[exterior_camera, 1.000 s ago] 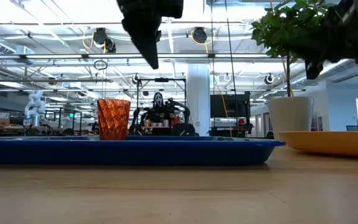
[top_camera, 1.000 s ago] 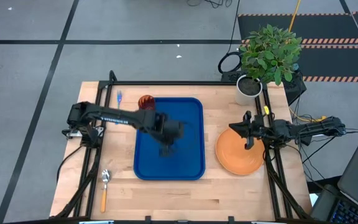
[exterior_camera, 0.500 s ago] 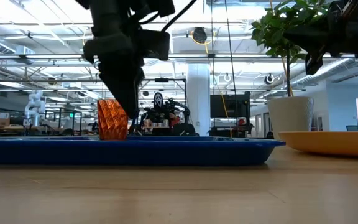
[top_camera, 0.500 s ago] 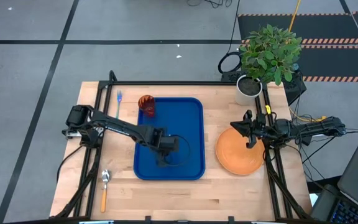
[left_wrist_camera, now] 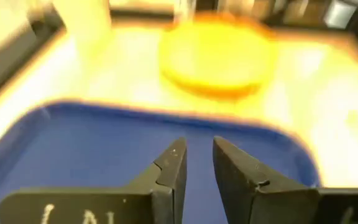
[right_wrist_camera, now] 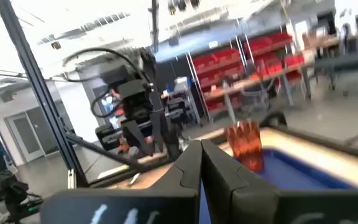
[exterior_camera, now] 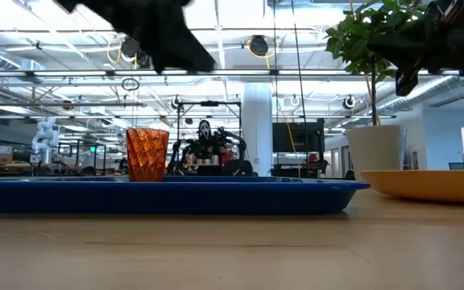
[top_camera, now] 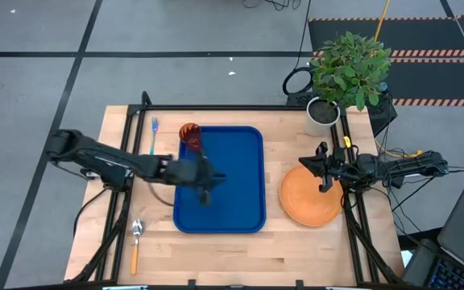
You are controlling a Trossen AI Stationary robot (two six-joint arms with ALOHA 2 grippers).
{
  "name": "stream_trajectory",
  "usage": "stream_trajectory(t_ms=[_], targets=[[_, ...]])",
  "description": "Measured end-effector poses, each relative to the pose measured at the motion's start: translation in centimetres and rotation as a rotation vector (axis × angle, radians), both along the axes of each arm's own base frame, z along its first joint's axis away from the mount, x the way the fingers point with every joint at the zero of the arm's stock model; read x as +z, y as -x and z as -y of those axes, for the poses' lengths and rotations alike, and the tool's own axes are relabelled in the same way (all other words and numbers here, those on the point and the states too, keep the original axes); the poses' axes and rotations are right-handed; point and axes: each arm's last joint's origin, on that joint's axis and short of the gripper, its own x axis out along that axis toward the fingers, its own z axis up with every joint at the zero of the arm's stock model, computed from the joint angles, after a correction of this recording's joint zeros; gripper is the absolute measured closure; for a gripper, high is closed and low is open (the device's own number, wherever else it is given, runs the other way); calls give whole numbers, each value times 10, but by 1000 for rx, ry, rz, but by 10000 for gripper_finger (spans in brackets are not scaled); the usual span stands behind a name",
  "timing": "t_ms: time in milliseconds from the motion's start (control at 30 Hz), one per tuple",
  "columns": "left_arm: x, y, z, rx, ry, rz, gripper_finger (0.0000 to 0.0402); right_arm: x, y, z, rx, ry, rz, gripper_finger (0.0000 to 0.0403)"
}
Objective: Pick and place plate/cup/fork/spoon on tray
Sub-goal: Put the orange plate to the left of the brown glass on the blue tray
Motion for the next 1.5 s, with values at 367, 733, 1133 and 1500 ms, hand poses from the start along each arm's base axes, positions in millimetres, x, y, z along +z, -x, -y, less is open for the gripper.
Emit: stream_trajectory(t_ms=[367, 733, 1133, 1500], targets=[[-18, 62, -3, -101, 100, 459, 321, 58, -19, -3, -32, 266, -237, 403], [-20, 66, 3, -144, 43, 454, 321, 67, -101, -15, 68, 271, -1233, 375], [-28, 68, 14, -205, 10, 372, 321, 4, -127, 5, 208, 500, -1778, 326], [-27, 69, 15, -218, -23, 374, 321, -23, -113, 48, 218, 460, -1828, 268]])
